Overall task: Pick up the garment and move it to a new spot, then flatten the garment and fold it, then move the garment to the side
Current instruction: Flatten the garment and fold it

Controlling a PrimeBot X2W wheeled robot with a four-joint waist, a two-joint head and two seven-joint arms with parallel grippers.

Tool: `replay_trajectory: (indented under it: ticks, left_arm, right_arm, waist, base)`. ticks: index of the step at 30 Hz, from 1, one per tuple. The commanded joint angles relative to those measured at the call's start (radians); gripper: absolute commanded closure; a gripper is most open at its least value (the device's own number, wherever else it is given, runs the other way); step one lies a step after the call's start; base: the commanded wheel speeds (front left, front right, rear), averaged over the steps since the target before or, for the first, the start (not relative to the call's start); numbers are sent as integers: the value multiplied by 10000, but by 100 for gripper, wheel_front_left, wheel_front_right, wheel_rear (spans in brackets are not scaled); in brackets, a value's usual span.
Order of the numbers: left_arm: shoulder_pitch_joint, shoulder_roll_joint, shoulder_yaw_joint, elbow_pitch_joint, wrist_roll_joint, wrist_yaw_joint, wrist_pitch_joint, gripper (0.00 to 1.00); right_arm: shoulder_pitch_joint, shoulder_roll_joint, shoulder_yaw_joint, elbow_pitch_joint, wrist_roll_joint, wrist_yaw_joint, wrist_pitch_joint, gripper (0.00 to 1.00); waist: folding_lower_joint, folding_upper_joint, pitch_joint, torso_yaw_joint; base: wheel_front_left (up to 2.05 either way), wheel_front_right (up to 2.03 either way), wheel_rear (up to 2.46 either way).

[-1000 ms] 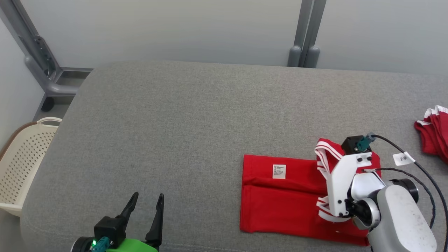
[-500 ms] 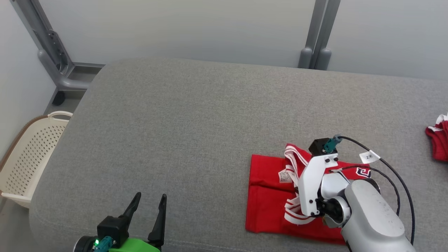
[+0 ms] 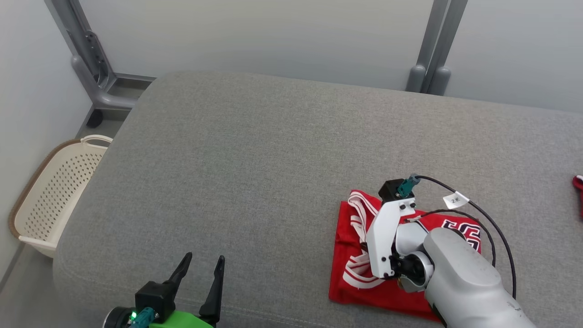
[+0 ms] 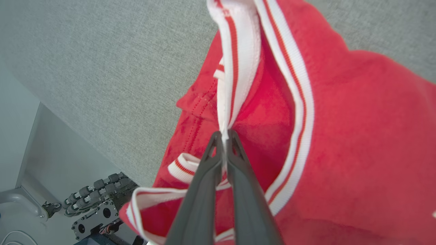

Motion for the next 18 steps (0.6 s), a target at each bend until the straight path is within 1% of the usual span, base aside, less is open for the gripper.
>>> replay_trajectory:
  ticks: [1,6,7,8,9,13,18]
  left_arm:
    - [-100,20,-18,21,-74,-24,-57,0]
    - [-37,35,-65,14,-90,19,-60,0]
    - [-18,44,-66,16,-99,23,-61,0]
    - [1,51,-67,18,-111,30,-62,0]
    - [22,62,-67,21,-118,39,-63,0]
    - [98,100,-26,4,-135,93,-69,0]
    - [201,125,62,-95,-188,173,-78,0]
  right_arm:
    - [-143,-7,118,127,168,-3,-122,100]
    - [-387,-4,394,596,486,-3,-493,100]
    - [-440,-7,411,657,538,-3,-647,82]
    - [-493,-10,385,729,589,-3,-849,9]
    - [-523,-15,304,806,751,-3,-1029,0]
    - [-666,-1,627,573,1803,-3,-1424,0]
    - [-856,-19,1299,199,2280,-3,-1474,0]
  waist:
    - [0,0,-28,31]
    - [0,0,-63,98]
    - [0,0,-70,104]
    - [0,0,-77,104]
    - [0,0,-83,99]
    - [0,0,-116,12]
    - [0,0,-149,-332]
  base:
    - [0,0,0]
    - [0,0,0]
    - [0,0,0]
    - [0,0,0]
    - [0,0,0]
    - [0,0,0]
    - [0,0,0]
